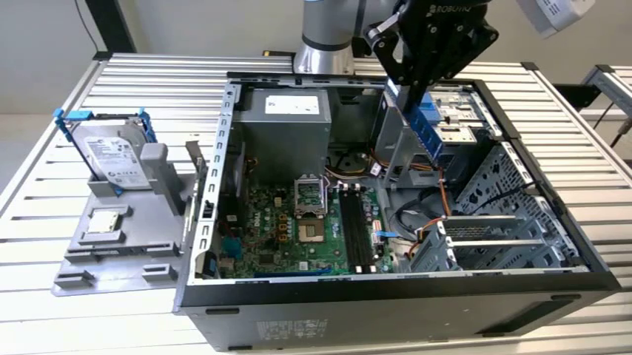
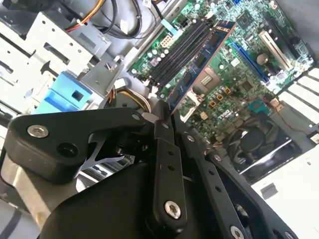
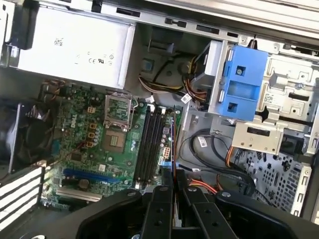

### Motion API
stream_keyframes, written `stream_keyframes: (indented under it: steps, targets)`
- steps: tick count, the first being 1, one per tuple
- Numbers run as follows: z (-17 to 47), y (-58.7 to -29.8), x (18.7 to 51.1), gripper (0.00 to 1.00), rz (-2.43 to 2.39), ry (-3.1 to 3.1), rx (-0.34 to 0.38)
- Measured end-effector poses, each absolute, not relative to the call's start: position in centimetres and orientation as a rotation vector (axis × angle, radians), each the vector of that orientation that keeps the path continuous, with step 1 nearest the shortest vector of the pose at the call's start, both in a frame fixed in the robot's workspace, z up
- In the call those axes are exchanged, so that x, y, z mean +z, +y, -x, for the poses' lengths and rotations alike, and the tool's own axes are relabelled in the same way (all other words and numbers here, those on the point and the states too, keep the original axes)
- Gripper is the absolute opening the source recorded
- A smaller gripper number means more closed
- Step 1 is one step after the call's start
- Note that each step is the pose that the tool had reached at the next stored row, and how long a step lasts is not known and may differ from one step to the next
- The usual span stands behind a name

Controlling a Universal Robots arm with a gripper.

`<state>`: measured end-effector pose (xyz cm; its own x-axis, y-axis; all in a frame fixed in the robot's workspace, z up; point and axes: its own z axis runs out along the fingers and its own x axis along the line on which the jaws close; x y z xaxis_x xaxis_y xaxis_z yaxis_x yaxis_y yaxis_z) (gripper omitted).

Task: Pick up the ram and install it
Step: 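Insert the ram into the slot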

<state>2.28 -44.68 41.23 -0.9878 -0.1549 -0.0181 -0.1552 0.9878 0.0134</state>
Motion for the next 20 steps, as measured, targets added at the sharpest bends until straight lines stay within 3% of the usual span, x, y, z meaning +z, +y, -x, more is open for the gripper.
stream_keyframes:
  steps: [20]
  targets:
    - [-2.44, -44.69, 40.37, 0.00, 0.139, 3.121, 0.022]
